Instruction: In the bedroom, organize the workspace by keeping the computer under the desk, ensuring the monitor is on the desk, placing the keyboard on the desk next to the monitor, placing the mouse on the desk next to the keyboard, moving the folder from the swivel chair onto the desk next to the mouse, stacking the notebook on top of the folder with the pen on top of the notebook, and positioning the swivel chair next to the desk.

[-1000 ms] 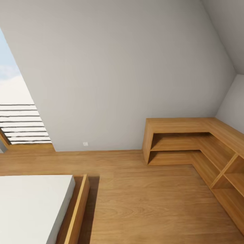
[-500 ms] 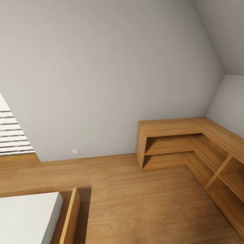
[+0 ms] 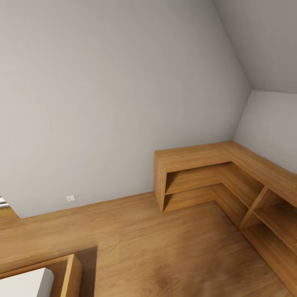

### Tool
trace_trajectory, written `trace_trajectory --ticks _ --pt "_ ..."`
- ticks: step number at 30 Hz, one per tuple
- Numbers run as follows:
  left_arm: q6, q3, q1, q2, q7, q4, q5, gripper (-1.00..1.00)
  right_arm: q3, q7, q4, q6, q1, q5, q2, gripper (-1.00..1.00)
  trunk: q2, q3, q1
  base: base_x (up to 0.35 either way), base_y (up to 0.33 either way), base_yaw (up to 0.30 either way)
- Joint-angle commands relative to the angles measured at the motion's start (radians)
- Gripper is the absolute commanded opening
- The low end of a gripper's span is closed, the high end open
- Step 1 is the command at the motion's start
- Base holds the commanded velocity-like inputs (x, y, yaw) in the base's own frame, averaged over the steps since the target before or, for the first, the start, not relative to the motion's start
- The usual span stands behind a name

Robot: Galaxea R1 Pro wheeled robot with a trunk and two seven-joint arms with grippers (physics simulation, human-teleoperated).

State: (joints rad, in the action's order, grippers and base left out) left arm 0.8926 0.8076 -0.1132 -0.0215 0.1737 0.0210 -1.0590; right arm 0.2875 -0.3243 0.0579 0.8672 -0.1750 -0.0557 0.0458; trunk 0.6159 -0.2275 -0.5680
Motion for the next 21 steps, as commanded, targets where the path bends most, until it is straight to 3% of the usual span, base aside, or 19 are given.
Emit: trace_trajectory --ticks 1,21 --pt "0.002 0.008 0.000 0.000 0.010 0.001 0.001 1.00 0.009 -0.005 -0.001 0.003 -0.001 -0.006 0.000 1.00 0.001 -0.001 -0.001 0.327 0.079 -0.266" --pt "0.002 0.008 -0.001 0.000 0.010 0.000 0.001 1.00 0.009 -0.004 -0.001 0.003 -0.001 -0.006 0.000 1.00 0.001 -0.001 -0.001 0.327 0.079 -0.266"
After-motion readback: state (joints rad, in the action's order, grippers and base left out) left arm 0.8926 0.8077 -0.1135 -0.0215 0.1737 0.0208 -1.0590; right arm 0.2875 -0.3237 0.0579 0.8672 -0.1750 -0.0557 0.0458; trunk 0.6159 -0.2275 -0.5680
